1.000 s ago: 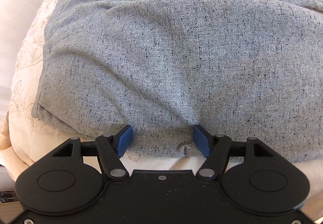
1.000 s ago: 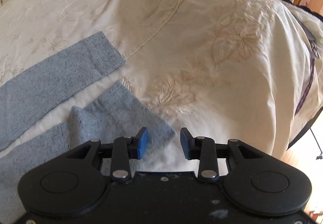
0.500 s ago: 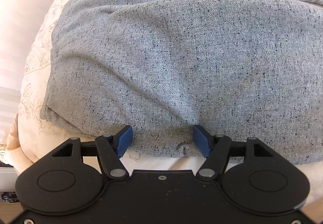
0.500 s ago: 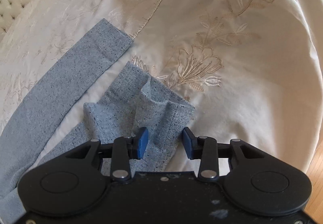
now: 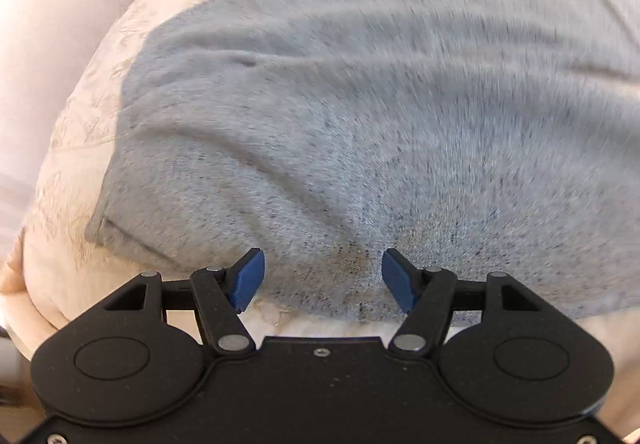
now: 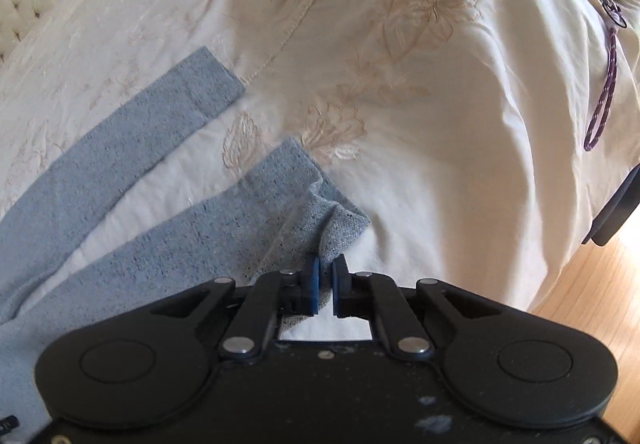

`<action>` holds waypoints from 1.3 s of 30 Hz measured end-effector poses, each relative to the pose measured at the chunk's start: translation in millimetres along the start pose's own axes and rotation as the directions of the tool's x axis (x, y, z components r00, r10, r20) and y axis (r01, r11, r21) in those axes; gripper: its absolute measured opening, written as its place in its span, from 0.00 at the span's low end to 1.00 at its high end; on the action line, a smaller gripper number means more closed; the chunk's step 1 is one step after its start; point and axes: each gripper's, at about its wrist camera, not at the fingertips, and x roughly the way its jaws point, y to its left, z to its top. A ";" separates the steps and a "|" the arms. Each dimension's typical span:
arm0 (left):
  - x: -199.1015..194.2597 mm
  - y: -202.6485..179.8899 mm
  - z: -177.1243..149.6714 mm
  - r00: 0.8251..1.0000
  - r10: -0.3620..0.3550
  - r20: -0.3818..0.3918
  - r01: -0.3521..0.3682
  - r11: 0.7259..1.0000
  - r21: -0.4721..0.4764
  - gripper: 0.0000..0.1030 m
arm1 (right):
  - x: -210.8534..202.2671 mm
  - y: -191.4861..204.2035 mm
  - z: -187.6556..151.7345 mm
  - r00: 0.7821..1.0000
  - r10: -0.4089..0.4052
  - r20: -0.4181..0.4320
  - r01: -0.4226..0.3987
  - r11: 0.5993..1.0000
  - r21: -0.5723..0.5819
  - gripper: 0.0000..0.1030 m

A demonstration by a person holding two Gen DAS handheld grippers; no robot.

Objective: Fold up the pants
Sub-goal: 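Close the right tool on the cuff while the left tool grasps the waistband edge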

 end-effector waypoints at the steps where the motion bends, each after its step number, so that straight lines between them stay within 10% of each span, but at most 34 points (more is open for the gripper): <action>1: -7.5 6.8 -3.1 1.000 -0.013 0.010 0.013 1.000 -0.025 0.67 | 5.6 -0.4 -2.0 1.000 -0.009 -0.015 0.010 1.000 0.006 0.06; 9: -34.8 68.1 -35.9 0.996 -0.090 0.020 0.092 0.964 -0.251 0.67 | 13.1 4.9 -2.7 0.998 -0.049 -0.034 0.050 0.999 0.012 0.07; 29: 88.1 143.5 -6.0 0.984 -0.164 -0.074 0.116 0.895 -0.432 0.70 | 16.0 43.5 1.8 0.978 -0.208 -0.016 0.208 0.978 -0.011 0.08; 31: 91.8 145.3 -5.6 0.980 -0.184 -0.078 0.131 0.887 -0.444 0.65 | 12.8 48.5 1.9 0.978 -0.210 -0.010 0.209 0.978 -0.013 0.08; 36: 76.0 155.8 -6.7 0.971 -0.237 -0.033 0.200 0.879 -0.432 0.12 | 5.3 56.8 3.5 0.980 -0.199 0.010 0.199 0.980 -0.013 0.08; 39: 45.8 171.6 -8.2 0.970 -0.242 0.032 0.236 0.893 -0.384 0.10 | -11.6 60.1 5.8 0.982 -0.184 0.049 0.185 0.983 -0.017 0.07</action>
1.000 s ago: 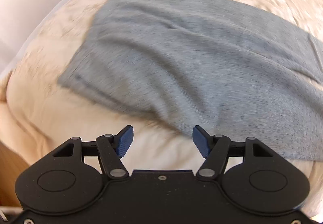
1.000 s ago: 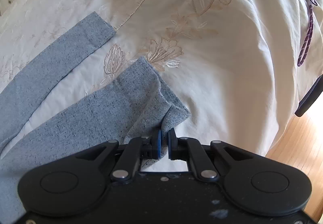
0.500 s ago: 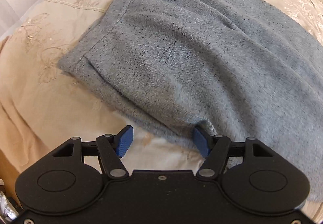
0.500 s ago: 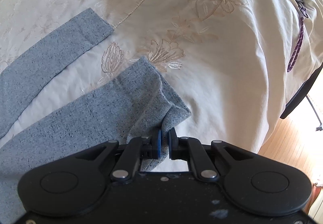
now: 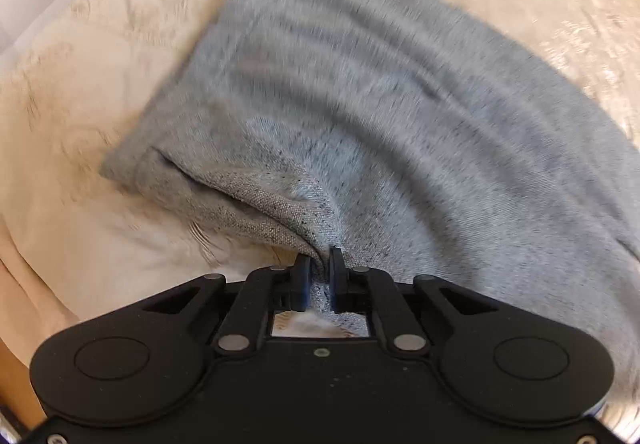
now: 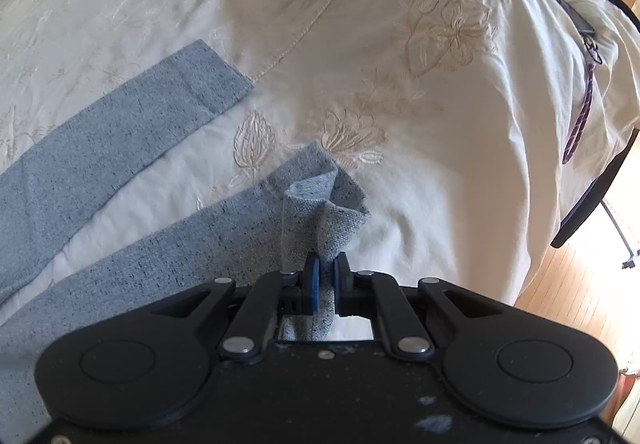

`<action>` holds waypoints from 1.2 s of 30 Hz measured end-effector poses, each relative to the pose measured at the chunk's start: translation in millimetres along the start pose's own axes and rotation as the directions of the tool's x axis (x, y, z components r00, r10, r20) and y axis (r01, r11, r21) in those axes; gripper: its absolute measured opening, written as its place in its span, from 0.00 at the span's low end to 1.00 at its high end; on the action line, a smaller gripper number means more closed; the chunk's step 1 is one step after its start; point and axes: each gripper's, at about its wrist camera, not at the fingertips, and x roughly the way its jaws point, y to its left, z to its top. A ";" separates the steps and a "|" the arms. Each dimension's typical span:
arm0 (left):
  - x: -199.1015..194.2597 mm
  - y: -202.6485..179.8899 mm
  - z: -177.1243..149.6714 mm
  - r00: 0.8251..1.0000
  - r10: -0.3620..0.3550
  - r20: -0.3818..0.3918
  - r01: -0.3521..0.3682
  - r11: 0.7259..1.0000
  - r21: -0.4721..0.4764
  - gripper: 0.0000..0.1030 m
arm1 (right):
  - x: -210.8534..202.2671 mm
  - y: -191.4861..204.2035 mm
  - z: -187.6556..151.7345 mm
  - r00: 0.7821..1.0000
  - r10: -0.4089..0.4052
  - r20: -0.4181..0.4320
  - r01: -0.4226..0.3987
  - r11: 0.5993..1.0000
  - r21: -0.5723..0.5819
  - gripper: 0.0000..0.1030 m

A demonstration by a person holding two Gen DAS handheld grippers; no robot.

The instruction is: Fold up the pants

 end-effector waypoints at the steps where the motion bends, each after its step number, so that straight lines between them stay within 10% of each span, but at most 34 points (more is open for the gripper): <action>1: -12.5 4.8 1.1 1.000 -0.015 0.020 0.015 1.000 0.013 0.11 | -6.9 -1.6 0.9 1.000 0.004 0.015 -0.004 1.000 0.005 0.07; 12: 5.4 55.6 -30.2 0.996 0.018 -0.087 -0.023 0.998 -0.051 0.12 | 0.2 -25.9 -34.8 0.995 -0.046 -0.083 0.055 0.993 0.107 0.07; 36: -70.8 54.7 18.7 0.993 -0.064 0.097 0.063 0.998 0.020 0.10 | -85.0 -23.3 -32.3 0.992 0.006 0.126 -0.037 0.968 0.247 0.07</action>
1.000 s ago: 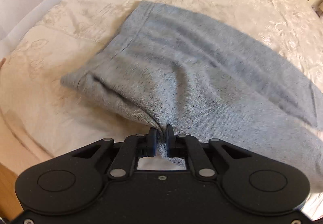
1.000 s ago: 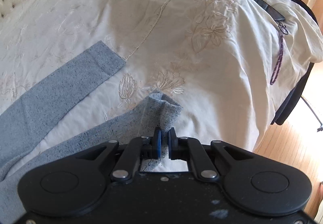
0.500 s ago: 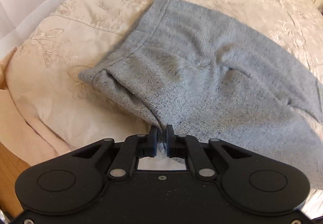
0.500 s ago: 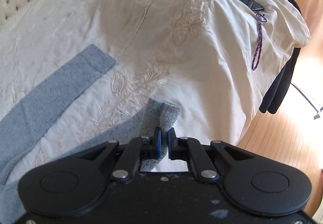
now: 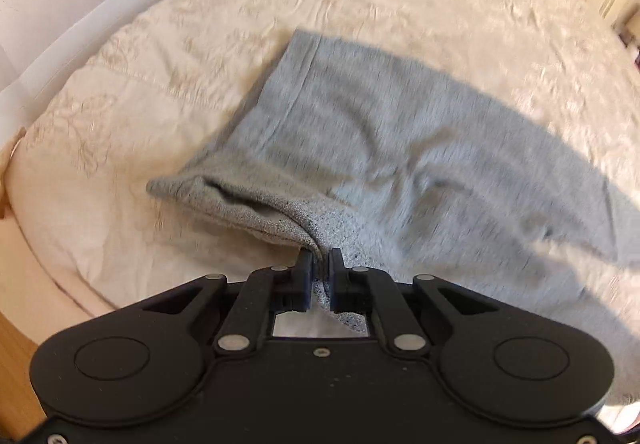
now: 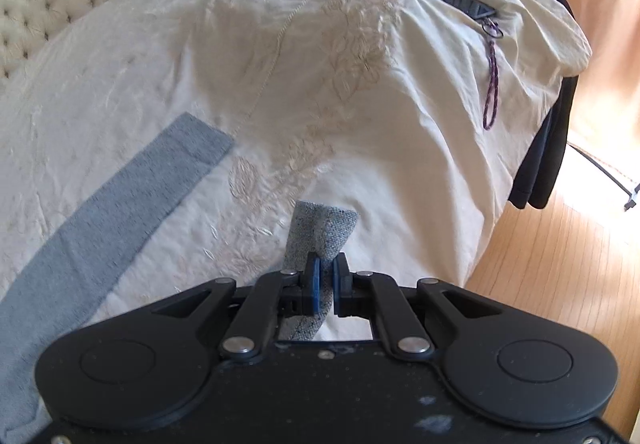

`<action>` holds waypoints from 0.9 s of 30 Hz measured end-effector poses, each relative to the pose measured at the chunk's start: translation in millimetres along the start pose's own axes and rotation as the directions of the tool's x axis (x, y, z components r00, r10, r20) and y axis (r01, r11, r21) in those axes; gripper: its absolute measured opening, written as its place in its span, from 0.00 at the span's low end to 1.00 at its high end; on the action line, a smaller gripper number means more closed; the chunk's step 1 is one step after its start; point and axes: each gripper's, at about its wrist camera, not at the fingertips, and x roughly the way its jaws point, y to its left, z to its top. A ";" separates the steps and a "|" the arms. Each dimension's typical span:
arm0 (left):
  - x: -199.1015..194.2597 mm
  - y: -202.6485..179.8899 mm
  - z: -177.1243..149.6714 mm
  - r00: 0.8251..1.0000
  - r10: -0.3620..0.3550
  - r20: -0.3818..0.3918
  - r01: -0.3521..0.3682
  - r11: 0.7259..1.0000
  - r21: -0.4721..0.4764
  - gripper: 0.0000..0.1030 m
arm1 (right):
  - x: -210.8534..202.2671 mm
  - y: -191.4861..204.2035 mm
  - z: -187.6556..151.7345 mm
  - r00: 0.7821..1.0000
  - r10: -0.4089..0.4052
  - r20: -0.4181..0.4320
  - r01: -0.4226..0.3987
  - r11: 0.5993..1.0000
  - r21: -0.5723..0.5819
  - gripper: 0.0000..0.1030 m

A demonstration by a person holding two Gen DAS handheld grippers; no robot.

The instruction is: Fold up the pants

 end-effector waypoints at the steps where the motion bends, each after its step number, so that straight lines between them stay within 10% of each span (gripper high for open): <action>1: -3.4 -1.8 7.9 1.000 -0.007 0.016 0.007 1.000 -0.009 0.10 | -3.4 4.0 7.3 1.000 0.015 0.015 -0.015 1.000 0.011 0.07; 16: -13.4 -36.9 82.4 0.985 0.009 0.170 0.006 0.996 -0.088 0.09 | 12.9 36.4 64.0 0.972 0.191 0.133 -0.203 0.975 0.085 0.07; 27: -14.7 -45.5 91.0 0.991 0.056 0.124 -0.044 0.994 -0.097 0.09 | 12.1 46.0 76.1 0.975 0.184 0.122 -0.195 0.977 0.085 0.07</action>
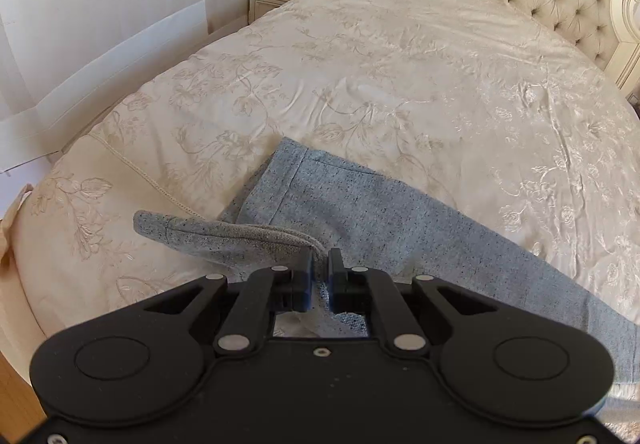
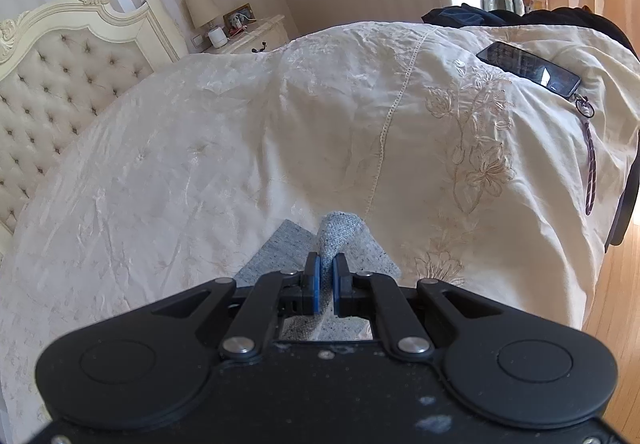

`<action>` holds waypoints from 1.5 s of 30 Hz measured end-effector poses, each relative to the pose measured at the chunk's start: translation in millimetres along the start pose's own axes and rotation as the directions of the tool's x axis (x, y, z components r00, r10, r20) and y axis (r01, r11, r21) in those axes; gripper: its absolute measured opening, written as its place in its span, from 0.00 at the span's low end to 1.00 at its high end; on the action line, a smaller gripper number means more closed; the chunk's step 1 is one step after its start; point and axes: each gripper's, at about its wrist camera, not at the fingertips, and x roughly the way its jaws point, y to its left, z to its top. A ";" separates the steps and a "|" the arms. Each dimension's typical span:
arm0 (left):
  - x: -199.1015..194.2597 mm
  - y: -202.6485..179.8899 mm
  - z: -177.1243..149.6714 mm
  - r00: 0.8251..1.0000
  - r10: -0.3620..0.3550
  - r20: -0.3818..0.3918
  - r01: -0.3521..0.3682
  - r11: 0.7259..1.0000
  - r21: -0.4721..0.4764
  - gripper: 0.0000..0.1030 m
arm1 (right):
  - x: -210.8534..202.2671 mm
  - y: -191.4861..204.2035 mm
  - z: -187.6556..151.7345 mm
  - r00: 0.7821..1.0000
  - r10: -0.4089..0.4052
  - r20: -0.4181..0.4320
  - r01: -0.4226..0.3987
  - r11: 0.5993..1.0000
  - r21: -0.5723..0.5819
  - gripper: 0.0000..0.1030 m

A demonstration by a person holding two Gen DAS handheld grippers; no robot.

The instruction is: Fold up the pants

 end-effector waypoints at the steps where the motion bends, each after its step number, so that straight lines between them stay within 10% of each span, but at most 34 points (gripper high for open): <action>1: 1.5 -2.3 4.3 1.000 0.001 -0.001 -0.001 1.000 0.000 0.09 | 2.2 2.7 1.9 1.000 0.001 0.000 -0.001 1.000 -0.007 0.07; 9: 63.2 -53.8 61.1 0.995 0.089 0.055 -0.094 0.989 0.115 0.00 | 88.9 59.1 31.0 0.999 0.010 -0.051 -0.014 0.998 -0.061 0.07; 15: 93.3 -92.5 42.5 0.999 0.035 0.006 -0.036 0.976 0.217 0.05 | 170.7 107.4 13.6 0.997 -0.022 -0.075 0.009 0.986 -0.165 0.07; 25: 54.2 -46.5 -19.3 0.980 0.069 -0.188 -0.045 0.991 0.130 0.18 | 150.0 108.3 11.1 0.998 0.026 -0.050 -0.037 0.969 -0.243 0.07; 32: 43.6 -30.6 -36.5 0.965 0.113 -0.237 -0.127 0.991 -0.047 0.49 | 140.2 99.2 16.4 0.994 0.078 -0.071 -0.093 0.964 -0.249 0.07; 45: 52.4 -30.0 -65.2 0.942 0.169 -0.291 -0.210 0.971 -0.118 0.61 | 136.7 78.9 16.7 0.986 0.135 -0.097 -0.154 0.961 -0.230 0.07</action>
